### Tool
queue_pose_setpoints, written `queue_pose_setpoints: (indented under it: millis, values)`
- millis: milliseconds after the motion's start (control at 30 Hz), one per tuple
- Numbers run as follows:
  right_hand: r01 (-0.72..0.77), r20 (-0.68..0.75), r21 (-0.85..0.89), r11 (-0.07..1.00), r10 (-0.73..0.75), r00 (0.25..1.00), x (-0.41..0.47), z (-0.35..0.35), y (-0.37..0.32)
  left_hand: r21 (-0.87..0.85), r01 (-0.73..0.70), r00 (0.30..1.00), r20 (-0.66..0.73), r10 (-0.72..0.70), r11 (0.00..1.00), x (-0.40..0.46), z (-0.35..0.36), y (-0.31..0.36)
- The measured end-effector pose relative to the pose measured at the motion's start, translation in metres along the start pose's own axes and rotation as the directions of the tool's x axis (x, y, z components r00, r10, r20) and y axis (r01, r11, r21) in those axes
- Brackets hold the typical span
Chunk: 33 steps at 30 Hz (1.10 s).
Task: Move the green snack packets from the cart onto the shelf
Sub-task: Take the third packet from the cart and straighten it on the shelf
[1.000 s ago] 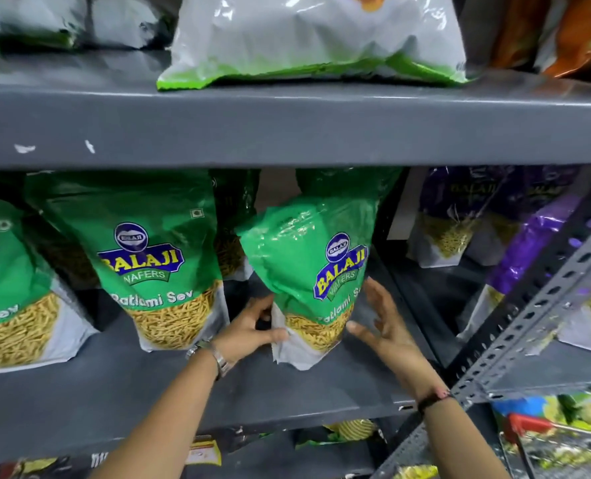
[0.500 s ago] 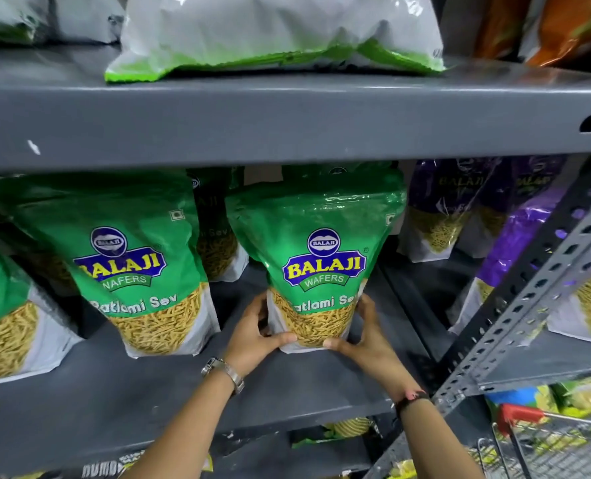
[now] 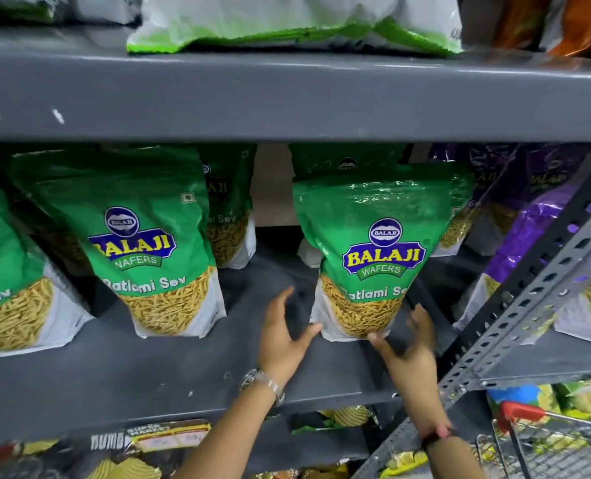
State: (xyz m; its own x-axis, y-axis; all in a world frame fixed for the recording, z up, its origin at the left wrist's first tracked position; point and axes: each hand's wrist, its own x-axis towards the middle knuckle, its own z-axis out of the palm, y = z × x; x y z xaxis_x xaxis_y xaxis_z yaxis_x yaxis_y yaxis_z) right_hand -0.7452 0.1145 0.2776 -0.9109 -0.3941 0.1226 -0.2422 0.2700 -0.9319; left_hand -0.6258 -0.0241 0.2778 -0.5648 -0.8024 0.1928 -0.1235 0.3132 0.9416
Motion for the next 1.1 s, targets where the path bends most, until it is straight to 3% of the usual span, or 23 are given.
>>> queue_pose_setpoints:
  millis: [67,133,233,367,467,533,600,700,1033,1100]
  values:
    - [0.108,-0.174,0.010,0.994,-0.105,0.979,-0.029,0.013,-0.003,0.109,-0.107,0.988,-0.102,0.118,0.988,-0.010,-0.030,-0.007]
    - [0.279,-0.164,0.009,0.960,-0.273,0.948,-0.057,0.037,-0.011,0.186,-0.171,0.967,-0.158,0.201,0.968,-0.019,-0.068,-0.019]
    - [0.316,0.097,0.102,0.943,-0.325,0.941,-0.076,0.084,-0.031,0.204,-0.156,0.935,-0.285,0.211,0.966,-0.028,-0.128,-0.039]
    - [0.167,0.464,0.199,0.966,-0.243,0.852,-0.059,0.148,-0.060,0.149,0.016,0.908,-0.416,0.049,0.989,-0.019,-0.196,-0.062]
    - [0.107,0.667,0.173,0.979,-0.196,0.719,-0.044,0.181,-0.075,0.105,0.196,0.952,-0.259,-0.163,0.975,0.000,-0.225,-0.079]
    - [0.093,0.718,0.167,0.982,-0.186,0.671,-0.040,0.194,-0.079,0.085,0.199,0.978,-0.078,-0.192,0.976,0.013,-0.228,-0.083]
    - [0.101,0.701,0.135,0.986,-0.167,0.694,-0.042,0.198,-0.080,0.072,0.177,0.984,-0.005,-0.177,0.982,0.020,-0.219,-0.081]
    - [0.093,0.643,0.144,0.985,-0.164,0.748,-0.044,0.192,-0.077,0.034,0.201,0.978,-0.065,-0.199,0.979,0.018,-0.205,-0.074]
    - [0.083,0.614,0.090,0.992,-0.121,0.780,-0.050,0.147,-0.065,-0.010,0.133,0.989,-0.059,-0.134,0.991,-0.009,-0.168,-0.061]
    - [0.058,0.564,0.094,0.994,-0.102,0.819,-0.057,0.145,-0.065,-0.014,0.103,0.992,-0.070,-0.104,0.995,-0.013,-0.165,-0.061]
